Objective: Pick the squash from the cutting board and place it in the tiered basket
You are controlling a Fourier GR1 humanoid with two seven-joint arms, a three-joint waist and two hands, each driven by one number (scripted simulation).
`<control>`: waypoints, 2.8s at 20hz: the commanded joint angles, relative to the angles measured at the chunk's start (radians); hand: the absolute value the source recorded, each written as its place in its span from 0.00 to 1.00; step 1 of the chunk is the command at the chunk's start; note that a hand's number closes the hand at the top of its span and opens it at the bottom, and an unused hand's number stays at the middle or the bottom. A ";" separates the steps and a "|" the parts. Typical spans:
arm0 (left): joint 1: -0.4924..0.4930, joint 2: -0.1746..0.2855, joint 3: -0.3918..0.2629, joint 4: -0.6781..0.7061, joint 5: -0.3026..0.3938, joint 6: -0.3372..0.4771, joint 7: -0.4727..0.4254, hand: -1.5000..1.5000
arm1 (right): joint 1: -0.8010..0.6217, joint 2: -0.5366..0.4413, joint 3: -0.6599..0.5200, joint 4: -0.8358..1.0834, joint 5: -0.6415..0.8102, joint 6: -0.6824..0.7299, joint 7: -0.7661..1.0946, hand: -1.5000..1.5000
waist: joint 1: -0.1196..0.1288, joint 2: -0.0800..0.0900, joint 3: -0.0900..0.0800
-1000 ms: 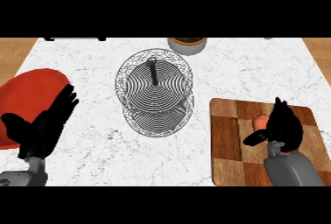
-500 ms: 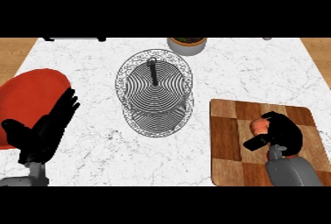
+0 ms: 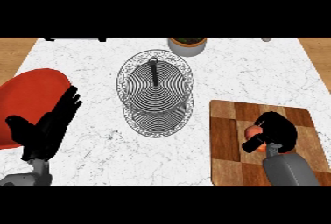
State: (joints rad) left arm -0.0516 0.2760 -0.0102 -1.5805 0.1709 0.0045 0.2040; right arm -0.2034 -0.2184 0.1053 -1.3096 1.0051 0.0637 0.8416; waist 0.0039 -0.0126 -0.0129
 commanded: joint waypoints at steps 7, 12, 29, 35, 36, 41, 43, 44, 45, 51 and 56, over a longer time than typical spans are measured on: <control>0.030 0.014 0.045 0.044 0.008 -0.010 -0.019 0.50 | 0.525 0.169 0.384 -0.385 0.313 -0.133 0.237 1.00 | -0.078 -0.006 0.008; 0.039 0.009 0.041 -0.010 -0.001 0.008 -0.002 0.50 | 0.631 0.139 0.548 -0.649 0.630 -0.234 0.326 1.00 | -0.060 -0.011 0.009; 0.002 0.017 0.040 0.006 0.000 -0.024 -0.002 0.50 | 0.473 0.213 0.951 -0.973 0.960 -0.155 0.377 1.00 | -0.004 0.015 0.010; -0.024 0.004 0.014 -0.016 -0.001 -0.030 0.016 0.50 | 0.363 0.211 0.905 -0.921 0.895 -0.120 0.389 1.00 | 0.027 0.023 0.010; -0.003 0.006 0.015 0.010 -0.009 -0.039 -0.016 0.50 | 0.358 0.210 0.911 -0.925 0.908 -0.119 0.398 1.00 | 0.027 0.024 0.008; -0.015 -0.001 0.000 0.000 -0.001 -0.050 0.002 0.50 | 0.306 0.209 0.847 -0.921 0.839 -0.123 0.388 1.00 | 0.054 0.034 0.007; -0.046 -0.012 -0.004 -0.002 -0.010 -0.034 0.002 0.50 | 0.294 0.209 0.825 -0.913 0.818 -0.156 0.399 1.00 | 0.047 0.037 0.009; -0.029 -0.019 -0.018 -0.014 -0.019 -0.029 0.005 0.50 | 0.292 0.209 0.821 -0.909 0.808 -0.147 0.400 1.00 | 0.057 0.034 0.009; -0.036 -0.013 -0.005 0.001 -0.008 -0.036 0.006 0.50 | 0.295 0.209 0.825 -0.905 0.809 -0.146 0.407 1.00 | 0.053 0.036 0.008; -0.046 -0.020 -0.009 -0.008 -0.016 -0.020 0.022 0.50 | 0.291 0.209 0.777 -0.892 0.723 -0.149 0.426 1.00 | 0.066 0.040 0.010; -0.075 -0.009 -0.001 0.011 -0.019 -0.032 0.006 0.50 | 0.266 0.209 0.732 -0.867 0.676 -0.152 0.438 1.00 | 0.062 0.043 0.008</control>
State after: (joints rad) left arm -0.1110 0.2646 -0.0117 -1.5743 0.1567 -0.0244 0.2170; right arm 0.1670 -0.1843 0.8896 -2.2024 1.7293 -0.1037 1.1163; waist 0.0650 0.0293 -0.0042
